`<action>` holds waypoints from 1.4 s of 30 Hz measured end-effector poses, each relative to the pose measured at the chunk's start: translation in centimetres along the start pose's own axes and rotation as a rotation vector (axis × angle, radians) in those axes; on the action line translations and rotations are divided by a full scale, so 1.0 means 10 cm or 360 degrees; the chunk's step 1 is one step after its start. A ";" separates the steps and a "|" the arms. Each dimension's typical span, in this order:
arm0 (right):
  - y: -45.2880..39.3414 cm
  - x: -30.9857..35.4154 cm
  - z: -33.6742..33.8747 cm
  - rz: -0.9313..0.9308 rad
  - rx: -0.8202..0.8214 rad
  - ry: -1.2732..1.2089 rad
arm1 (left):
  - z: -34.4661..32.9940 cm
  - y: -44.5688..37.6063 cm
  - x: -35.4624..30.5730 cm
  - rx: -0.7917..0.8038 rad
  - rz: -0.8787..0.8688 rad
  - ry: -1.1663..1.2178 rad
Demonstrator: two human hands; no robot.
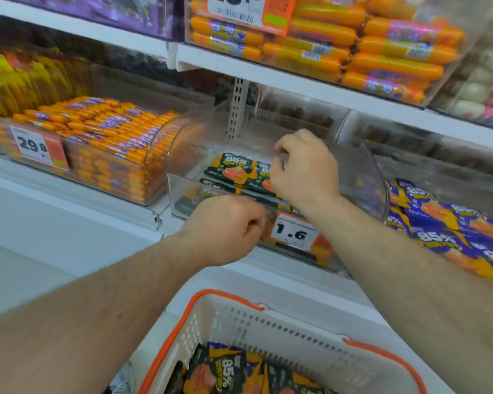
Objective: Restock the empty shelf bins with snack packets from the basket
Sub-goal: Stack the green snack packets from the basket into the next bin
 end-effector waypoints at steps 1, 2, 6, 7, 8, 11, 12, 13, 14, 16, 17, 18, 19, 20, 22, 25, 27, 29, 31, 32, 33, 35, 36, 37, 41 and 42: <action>0.17 0.14 0.17 0.0172 -0.0214 -0.0047 | -0.23 0.07 0.03 0.0262 0.0058 -0.0040; 0.37 0.24 0.27 0.0311 -0.0366 -0.0108 | -0.46 0.18 0.10 0.0542 0.0135 -0.0086; 1.12 0.39 0.25 0.0537 -0.0468 -0.0399 | -1.09 0.69 0.36 0.1387 0.0437 -0.0293; 1.29 0.39 0.16 0.0539 -0.0413 -0.0471 | -1.18 0.78 0.37 0.1514 0.0453 -0.0349; 1.47 0.38 0.04 0.0520 -0.0330 -0.0532 | -1.25 0.86 0.37 0.1606 0.0463 -0.0395; 2.10 0.28 -0.57 0.0366 0.0131 -0.0591 | -1.40 1.07 0.35 0.1828 0.0511 -0.0515; 2.34 0.21 -0.81 0.0303 0.0351 -0.0547 | -1.44 1.12 0.34 0.1877 0.0515 -0.0534; 2.59 0.10 -1.08 0.0223 0.0640 -0.0495 | -1.47 1.16 0.33 0.1911 0.0520 -0.0543; 2.86 -0.01 -1.34 0.0126 0.0966 -0.0423 | -1.50 1.19 0.34 0.1928 0.0532 -0.0537; 3.44 -0.32 -1.69 -0.0111 0.1537 -0.0192 | -1.53 1.20 0.33 0.1932 0.0551 -0.0510; 3.69 -0.46 -1.76 -0.0228 0.1724 -0.0093 | -1.55 1.20 0.33 0.1935 0.0561 -0.0500; 3.92 -0.58 -1.81 -0.0316 0.1866 -0.0007 | -1.56 1.19 0.31 0.1932 0.0563 -0.0491; 4.12 -0.67 -1.83 -0.0366 0.1984 0.0084 | -1.56 1.17 0.30 0.1938 0.0564 -0.0495; 4.30 -0.75 -1.85 -0.0398 0.2100 0.0168 | -1.57 1.15 0.29 0.1934 0.0569 -0.0497; 4.57 -0.83 -1.87 -0.0400 0.2297 0.0301 | -1.60 1.12 0.28 0.1934 0.0575 -0.0498; 4.72 -0.82 -1.92 -0.0348 0.2323 0.0381 | -1.63 1.06 0.26 0.1937 0.0575 -0.0470; 4.73 -0.77 -1.94 -0.0303 0.2274 0.0399 | -1.64 1.05 0.24 0.1946 0.0565 -0.0464; 4.67 -0.71 -1.90 -0.0201 0.2281 0.0393 | -1.64 1.03 0.24 0.1934 0.0558 -0.0460; 4.49 -0.63 -1.83 -0.0083 0.2245 0.0359 | -1.63 1.01 0.23 0.1907 0.0575 -0.0444; 4.35 -0.61 -1.78 -0.0064 0.2199 0.0338 | -1.61 0.99 0.23 0.1893 0.0582 -0.0437; 4.20 -0.60 -1.73 -0.0087 0.2135 0.0306 | -1.58 0.97 0.23 0.1868 0.0588 -0.0419; 3.87 -0.63 -1.64 -0.0304 0.2008 0.0159 | -1.51 0.91 0.26 0.1792 0.0610 -0.0368; 3.70 -0.64 -1.59 -0.0463 0.1965 0.0024 | -1.46 0.88 0.30 0.1749 0.0616 -0.0342; 3.50 -0.64 -1.51 -0.0605 0.1893 -0.0120 | -1.41 0.86 0.36 0.1704 0.0620 -0.0318; 2.79 -0.56 -1.14 -0.1027 0.1580 -0.0757 | -1.07 0.86 0.61 0.1572 0.0761 -0.0286; 2.66 -0.51 -1.04 -0.1119 0.1522 -0.0930 | -0.97 0.89 0.65 0.1561 0.0839 -0.0247</action>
Point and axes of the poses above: each hand's wrist, its own y-axis away from the middle knuckle, its own z-axis out of the back of the hand, x = y × z, the point moved 9 cm from there along -y, towards the middle knuckle, and after that the axes turned 6 degrees about y, right-handed, at the moved point
